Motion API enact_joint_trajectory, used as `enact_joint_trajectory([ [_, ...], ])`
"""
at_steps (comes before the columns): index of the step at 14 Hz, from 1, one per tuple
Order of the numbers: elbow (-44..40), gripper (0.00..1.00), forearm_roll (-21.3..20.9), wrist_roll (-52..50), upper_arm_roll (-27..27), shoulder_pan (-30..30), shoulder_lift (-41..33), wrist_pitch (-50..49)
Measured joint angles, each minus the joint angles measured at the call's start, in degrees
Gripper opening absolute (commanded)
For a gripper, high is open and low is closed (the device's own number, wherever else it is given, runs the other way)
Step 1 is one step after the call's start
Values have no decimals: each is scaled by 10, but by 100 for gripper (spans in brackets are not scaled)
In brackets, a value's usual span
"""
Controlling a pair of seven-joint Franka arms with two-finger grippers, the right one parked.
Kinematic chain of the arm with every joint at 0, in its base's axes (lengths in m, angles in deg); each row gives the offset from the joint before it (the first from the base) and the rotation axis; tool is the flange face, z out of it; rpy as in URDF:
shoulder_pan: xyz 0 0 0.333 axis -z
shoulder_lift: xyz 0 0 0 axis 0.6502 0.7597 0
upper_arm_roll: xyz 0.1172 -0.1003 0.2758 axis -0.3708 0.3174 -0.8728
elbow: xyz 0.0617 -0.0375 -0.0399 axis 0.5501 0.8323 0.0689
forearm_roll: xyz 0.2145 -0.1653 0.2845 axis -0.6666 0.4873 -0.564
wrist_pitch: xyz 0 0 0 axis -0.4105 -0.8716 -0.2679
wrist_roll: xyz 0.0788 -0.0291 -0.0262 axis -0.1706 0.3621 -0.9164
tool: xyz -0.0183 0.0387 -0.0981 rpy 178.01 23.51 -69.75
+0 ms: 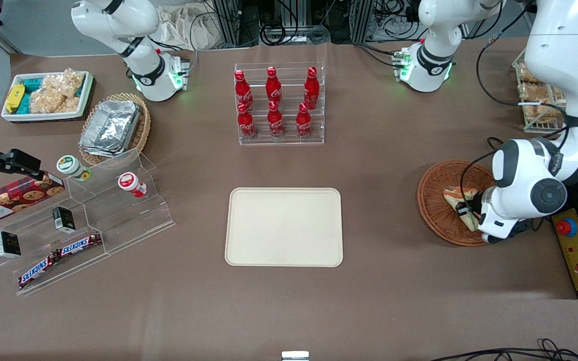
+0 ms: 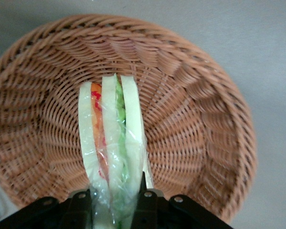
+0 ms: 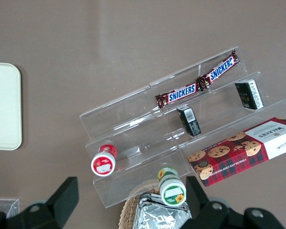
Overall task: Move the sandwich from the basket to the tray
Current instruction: 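Close the left gripper on the wrapped sandwich, then lift the sandwich and carry it with the left gripper over the cream tray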
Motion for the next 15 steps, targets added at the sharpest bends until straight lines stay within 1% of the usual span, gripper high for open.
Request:
enact_joint_trajectory([
  [2, -70, 0, 0, -3, 22, 3, -14, -98],
  [4, -160, 0, 0, -4, 50, 5, -29, -201],
  [6, -231, 0, 1, -4, 77, 6, -40, -268],
  [9, -293, 0, 1, -4, 113, 7, -43, -286],
  [12, -305, 0, 0, 0, 160, 10, -38, -282],
  [13, -305, 0, -5, 1, 174, 21, -30, -271],
  [15, -302, 0, -19, -1, 181, 77, -3, -226],
])
